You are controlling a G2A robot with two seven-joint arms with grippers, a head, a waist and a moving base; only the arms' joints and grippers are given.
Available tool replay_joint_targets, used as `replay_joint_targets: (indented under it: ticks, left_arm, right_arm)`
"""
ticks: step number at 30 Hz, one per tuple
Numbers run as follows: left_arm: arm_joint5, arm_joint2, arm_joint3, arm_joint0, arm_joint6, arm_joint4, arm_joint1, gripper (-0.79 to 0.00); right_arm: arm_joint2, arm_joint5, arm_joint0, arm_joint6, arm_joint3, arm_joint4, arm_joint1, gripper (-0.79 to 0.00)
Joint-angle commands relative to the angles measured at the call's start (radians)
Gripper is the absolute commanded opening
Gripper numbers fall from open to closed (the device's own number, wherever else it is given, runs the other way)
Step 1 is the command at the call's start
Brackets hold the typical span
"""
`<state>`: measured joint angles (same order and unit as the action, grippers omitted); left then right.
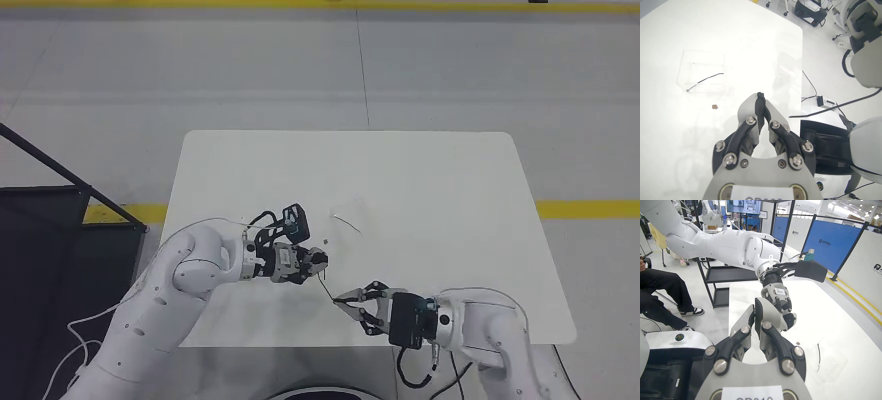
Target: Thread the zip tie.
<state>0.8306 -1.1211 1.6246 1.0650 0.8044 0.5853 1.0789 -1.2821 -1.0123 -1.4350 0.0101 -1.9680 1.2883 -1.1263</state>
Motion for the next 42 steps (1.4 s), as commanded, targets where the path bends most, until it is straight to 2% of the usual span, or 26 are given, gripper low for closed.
replay_joint_targets:
  ticks: [1,4,11,26,42]
  left_arm:
    - [0.0,0.0,0.0,0.0,0.0,0.0,0.0,-0.785]
    - [0.0,0.0,0.0,0.0,0.0,0.0,0.0,-0.785]
    - [0.0,0.0,0.0,0.0,0.0,0.0,0.0,-0.785]
    - [0.0,0.0,0.0,0.0,0.0,0.0,0.0,-0.785]
    - [0.0,0.0,0.0,0.0,0.0,0.0,0.0,-0.785]
  right_arm:
    - [0.0,0.0,0.0,0.0,0.0,0.0,0.0,-0.785]
    - [0.0,0.006,-0.001,-0.001,0.0,-0.001,0.0,-0.785]
    - [0.009,0.094,-0.013,-0.023,-0.011,0.012,0.0,-0.785]
    - [0.006,0.117,-0.002,-0.044,0.01,-0.012,0.007,-0.785]
    - [0.024,0.136,0.024,0.001,0.024,-0.051,0.013,-0.785]
